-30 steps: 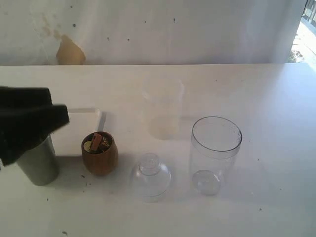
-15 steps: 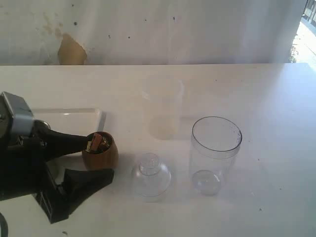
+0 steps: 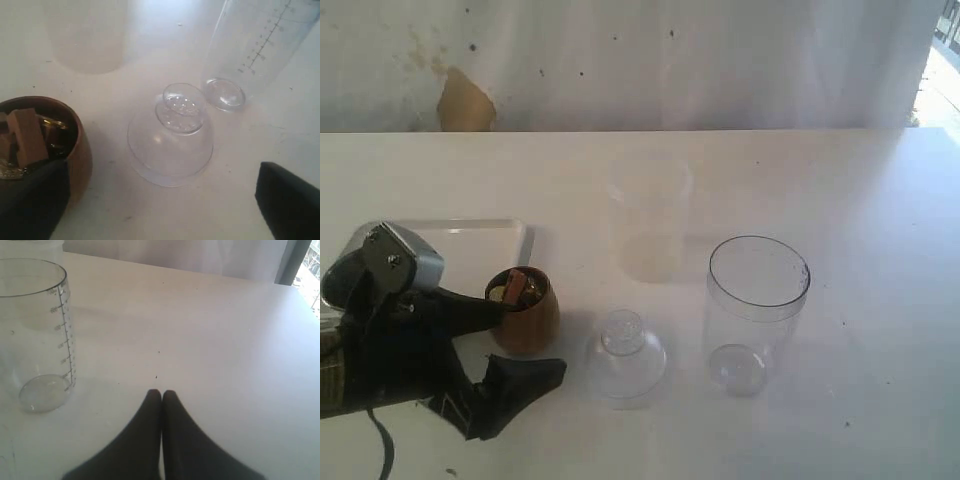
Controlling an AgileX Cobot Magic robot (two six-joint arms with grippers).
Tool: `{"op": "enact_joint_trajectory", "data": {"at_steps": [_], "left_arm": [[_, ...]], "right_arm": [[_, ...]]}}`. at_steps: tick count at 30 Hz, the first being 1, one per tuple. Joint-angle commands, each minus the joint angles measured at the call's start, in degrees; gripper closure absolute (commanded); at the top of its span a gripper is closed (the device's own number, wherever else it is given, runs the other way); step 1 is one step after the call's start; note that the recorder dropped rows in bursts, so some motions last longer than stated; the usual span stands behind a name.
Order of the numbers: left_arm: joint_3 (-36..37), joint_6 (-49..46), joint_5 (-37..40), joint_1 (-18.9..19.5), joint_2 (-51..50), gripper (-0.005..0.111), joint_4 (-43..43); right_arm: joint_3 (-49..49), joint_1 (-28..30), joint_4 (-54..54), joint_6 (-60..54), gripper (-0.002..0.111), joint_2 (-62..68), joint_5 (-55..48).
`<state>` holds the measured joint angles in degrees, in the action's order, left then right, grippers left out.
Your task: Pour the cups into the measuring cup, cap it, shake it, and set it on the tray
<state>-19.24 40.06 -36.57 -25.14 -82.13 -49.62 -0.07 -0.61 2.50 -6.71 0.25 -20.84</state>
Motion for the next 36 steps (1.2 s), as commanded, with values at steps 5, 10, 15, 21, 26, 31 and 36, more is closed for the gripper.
{"op": "enact_joint_trajectory", "data": {"at_steps": [5, 10, 15, 21, 26, 31, 36], "left_arm": [[-0.3, -7.4, -2.5, -0.3, -1.3, 0.001, 6.5], [-0.3, -8.6, -2.0, -0.3, -1.3, 0.002, 7.8], [-0.3, -12.1, 0.8, -0.3, -1.3, 0.002, 12.0], [-0.3, -14.8, 0.6, -0.3, -1.4, 0.002, 13.8], [-1.0, -16.1, -1.2, -0.3, -6.5, 0.002, 15.0], [-3.2, -18.1, -1.0, -0.3, -9.6, 0.002, 17.5], [-4.8, -20.6, -1.9, -0.3, -9.7, 0.002, 17.5]], "right_arm": [[0.1, 0.0, -0.1, 0.1, 0.108, -0.2, 0.8], [0.1, 0.0, -0.1, 0.1, 0.108, -0.2, 0.8], [0.1, 0.0, -0.1, 0.1, 0.108, -0.2, 0.8], [0.1, 0.0, -0.1, 0.1, 0.108, -0.2, 0.8], [0.1, 0.0, -0.1, 0.1, 0.108, -0.2, 0.8], [0.1, 0.0, -0.1, 0.1, 0.108, -0.2, 0.8], [0.1, 0.0, -0.1, 0.1, 0.108, -0.2, 0.8]]}}
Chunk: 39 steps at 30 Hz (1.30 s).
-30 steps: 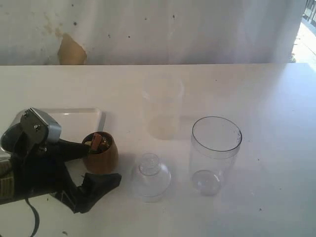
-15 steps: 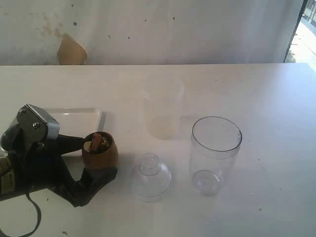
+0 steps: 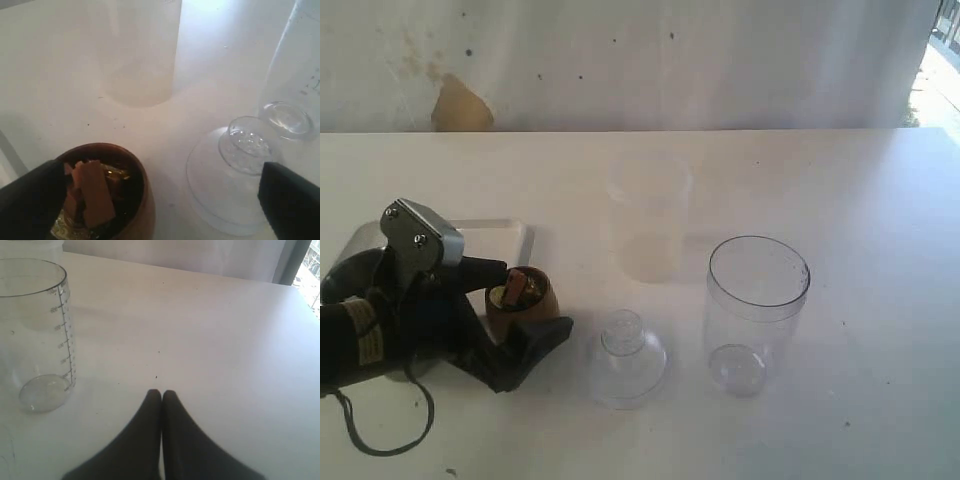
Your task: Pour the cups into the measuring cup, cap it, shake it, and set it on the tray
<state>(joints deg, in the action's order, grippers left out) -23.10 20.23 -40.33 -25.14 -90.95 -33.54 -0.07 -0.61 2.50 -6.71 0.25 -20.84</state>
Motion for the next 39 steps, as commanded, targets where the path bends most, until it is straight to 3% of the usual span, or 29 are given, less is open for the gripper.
{"op": "enact_joint_trajectory", "data": {"at_steps": [1, 10, 16, 20, 24, 27, 30, 35, 39], "left_arm": [[-1.4, -1.0, 1.9, -0.3, -0.9, 0.002, 1.4], [-4.9, -1.2, 3.6, -0.3, -0.9, 0.002, 3.0], [-6.6, -2.1, -2.5, -0.3, -0.9, 0.002, 2.9], [-8.5, -6.3, 0.2, -0.2, 2.2, 0.002, 8.6], [-11.6, -16.9, 13.0, -0.2, 7.7, 0.002, 26.6], [-16.3, -34.0, 25.8, 0.0, 12.0, 0.003, 43.5], [-22.0, -47.1, 38.2, 2.0, 14.5, 0.012, 57.9], [-28.9, -39.4, 53.8, 8.1, 15.5, 0.038, 60.0], [-35.8, -26.2, 71.3, 15.3, 15.5, 0.042, 46.4]], "right_arm": [[0.1, 0.0, -0.1, 0.1, 0.108, -0.2, 0.8], [0.1, 0.0, -0.1, 0.1, 0.108, -0.2, 0.8], [0.1, 0.0, -0.1, 0.1, 0.108, -0.2, 0.8], [0.1, 0.0, -0.1, 0.1, 0.108, -0.2, 0.8], [0.1, 0.0, -0.1, 0.1, 0.108, -0.2, 0.8], [0.1, 0.0, -0.1, 0.1, 0.108, -0.2, 0.8], [0.1, 0.0, -0.1, 0.1, 0.108, -0.2, 0.8], [0.1, 0.0, -0.1, 0.1, 0.108, -0.2, 0.8], [0.1, 0.0, -0.1, 0.1, 0.108, -0.2, 0.8]]}}
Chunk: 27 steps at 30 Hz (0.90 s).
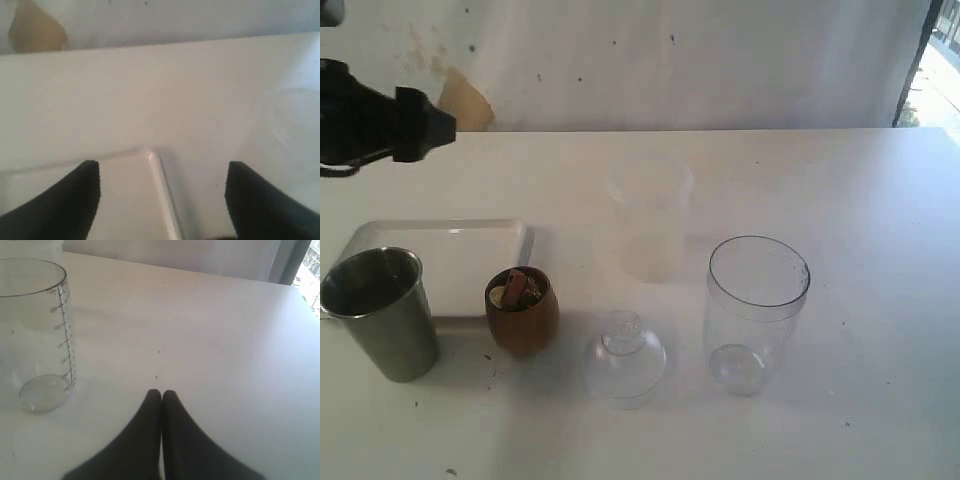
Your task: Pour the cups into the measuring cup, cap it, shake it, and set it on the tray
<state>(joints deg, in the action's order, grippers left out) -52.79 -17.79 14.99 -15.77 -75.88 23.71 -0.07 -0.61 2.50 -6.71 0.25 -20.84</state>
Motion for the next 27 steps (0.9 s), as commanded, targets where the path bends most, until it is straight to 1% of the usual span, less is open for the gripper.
{"op": "enact_joint_trajectory", "data": {"at_steps": [1, 3, 6, 8, 11, 14, 18, 21, 25, 27], "left_arm": [[-7.7, 15.0, 20.8, 7.2, 0.4, 0.042, -14.9], [-11.2, 21.4, 30.7, 9.5, 0.4, 0.042, -22.1], [-14.2, 20.7, 43.3, 11.2, 0.4, 0.042, -24.6], [-14.6, 19.5, 48.3, 11.3, 0.4, 0.042, -24.8], [-14.4, 18.6, 50.7, 11.1, 0.4, 0.042, -22.3], [-12.3, 16.1, 50.5, 11.1, 0.4, 0.042, -19.9], [-7.2, 16.0, 45.5, 11.1, 0.4, 0.042, -20.6], [-3.4, 15.4, 39.5, 11.1, 0.4, 0.042, -18.1], [0.0, 14.1, 30.6, 11.1, 0.4, 0.042, -18.3], [0.7, 14.1, 28.6, 11.1, -0.3, 0.042, -18.8]], "right_arm": [[0.1, 0.0, -0.1, 0.1, 0.108, -0.2, 0.8], [0.1, 0.0, -0.1, 0.1, 0.108, -0.2, 0.8], [0.1, 0.0, -0.1, 0.1, 0.108, -0.2, 0.8], [0.1, 0.0, -0.1, 0.1, 0.108, -0.2, 0.8], [0.1, 0.0, -0.1, 0.1, 0.108, -0.2, 0.8], [0.1, 0.0, -0.1, 0.1, 0.108, -0.2, 0.8], [0.1, 0.0, -0.1, 0.1, 0.108, -0.2, 0.8], [0.1, 0.0, -0.1, 0.1, 0.108, -0.2, 0.8], [0.1, 0.0, -0.1, 0.1, 0.108, -0.2, 0.8], [0.1, 0.0, -0.1, 0.1, 0.108, -0.2, 0.8]]}}
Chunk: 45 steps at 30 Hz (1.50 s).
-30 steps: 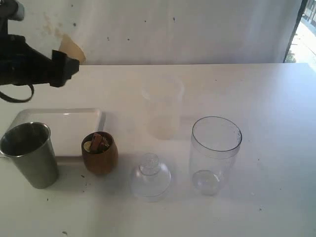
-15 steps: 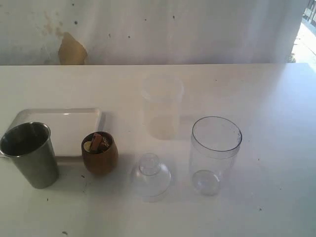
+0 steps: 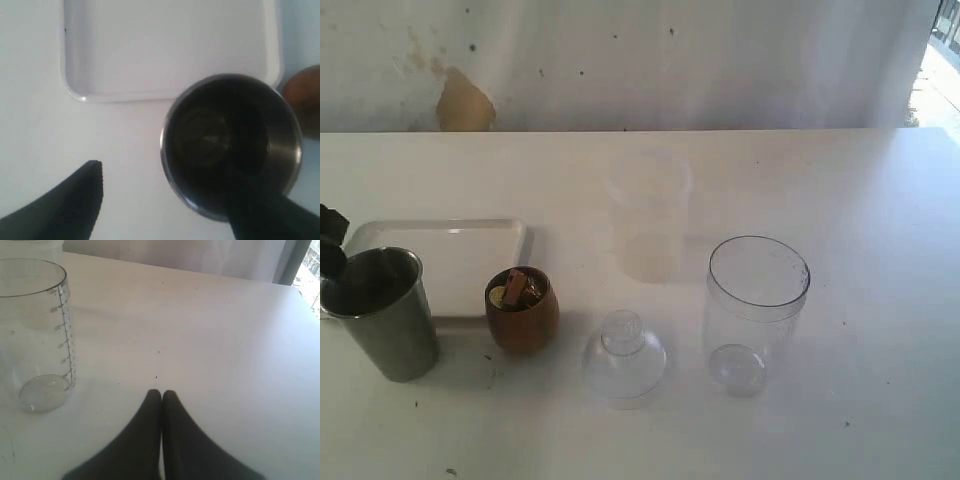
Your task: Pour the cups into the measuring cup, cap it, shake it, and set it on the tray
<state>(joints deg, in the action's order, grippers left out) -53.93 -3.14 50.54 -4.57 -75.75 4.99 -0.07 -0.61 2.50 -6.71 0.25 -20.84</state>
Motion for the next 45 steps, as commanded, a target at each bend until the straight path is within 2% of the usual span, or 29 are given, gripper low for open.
{"op": "enact_joint_trajectory", "data": {"at_steps": [1, 10, 12, 16, 21, 39, 45], "left_arm": [[1.8, -0.5, -7.0, -0.1, -1.3, 0.042, -0.4], [1.8, -0.2, -6.1, -0.1, -9.0, 0.042, -0.8], [1.8, -0.2, -6.2, -0.1, -9.5, 0.047, -0.8], [1.8, -0.2, -7.5, -0.1, -9.6, 0.068, -0.8], [1.8, -0.6, -7.9, -0.1, -9.6, 0.107, -0.8], [1.7, -0.6, -6.2, -0.1, -9.6, 0.107, -2.8], [-2.8, 0.1, -2.1, -0.1, -9.6, 0.107, -3.7]], "right_arm": [[0.1, 0.0, -0.1, 0.1, 0.108, -0.2, 0.8], [0.1, 0.0, -0.1, 0.1, 0.108, -0.2, 0.8], [0.1, 0.0, -0.1, 0.1, 0.108, -0.2, 0.8], [0.1, 0.0, -0.1, 0.1, 0.108, -0.2, 0.8], [0.1, 0.0, -0.1, 0.1, 0.108, -0.2, 0.8], [0.1, 0.0, -0.1, 0.1, 0.108, -0.2, 0.8], [0.1, 0.0, -0.1, 0.1, 0.108, -0.2, 0.8]]}}
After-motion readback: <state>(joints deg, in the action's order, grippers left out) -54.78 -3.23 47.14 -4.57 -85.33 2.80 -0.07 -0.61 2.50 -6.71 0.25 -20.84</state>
